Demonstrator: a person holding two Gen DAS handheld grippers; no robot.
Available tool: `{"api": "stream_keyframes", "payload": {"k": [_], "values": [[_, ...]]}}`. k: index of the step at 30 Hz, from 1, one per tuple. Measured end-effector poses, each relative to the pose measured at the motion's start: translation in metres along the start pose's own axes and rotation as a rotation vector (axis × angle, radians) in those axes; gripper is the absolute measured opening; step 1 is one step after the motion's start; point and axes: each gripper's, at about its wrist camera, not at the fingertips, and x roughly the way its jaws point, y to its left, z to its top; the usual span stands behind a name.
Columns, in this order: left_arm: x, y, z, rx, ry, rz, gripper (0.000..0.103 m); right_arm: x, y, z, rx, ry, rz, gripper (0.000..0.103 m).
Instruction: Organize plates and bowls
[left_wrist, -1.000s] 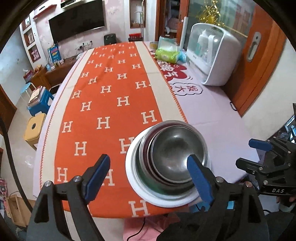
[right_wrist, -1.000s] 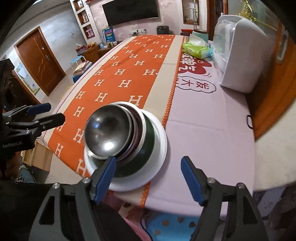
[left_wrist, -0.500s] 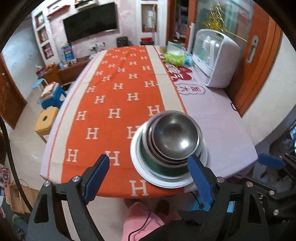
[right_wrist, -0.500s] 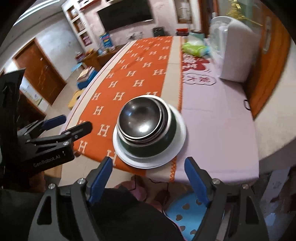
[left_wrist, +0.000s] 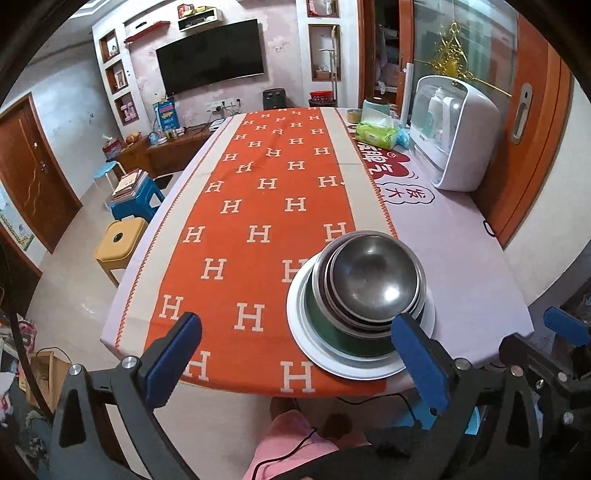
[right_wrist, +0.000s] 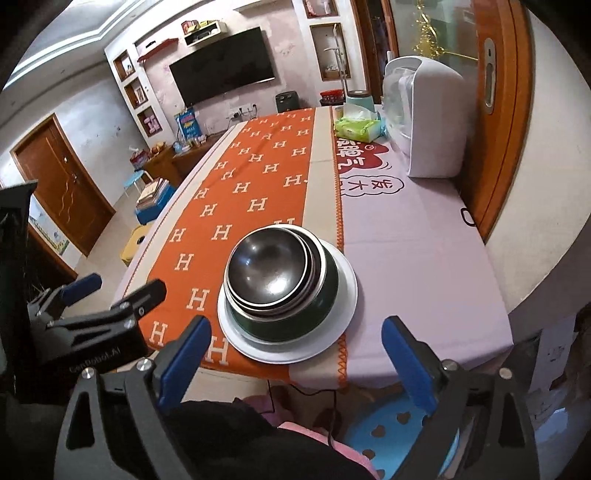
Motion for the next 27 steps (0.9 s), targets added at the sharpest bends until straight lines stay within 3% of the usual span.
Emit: {"api": "stream_keyframes", "payload": {"k": [4, 17, 27], "values": [[-0.004, 0.005, -0.006, -0.024, -0.014, 0.021, 0.102, 0.0, 0.001, -0.001, 0.006, -0.032, -0.007, 0.103], [-0.017, 0.008, -0.008, -0.074, -0.08, 0.054, 0.102, 0.007, 0.001, 0.002, -0.018, -0.001, 0.009, 0.103], [-0.022, 0.008, -0.01, -0.082, -0.086, 0.064, 0.102, 0.009, 0.007, 0.003, -0.05, 0.001, 0.029, 0.103]]}}
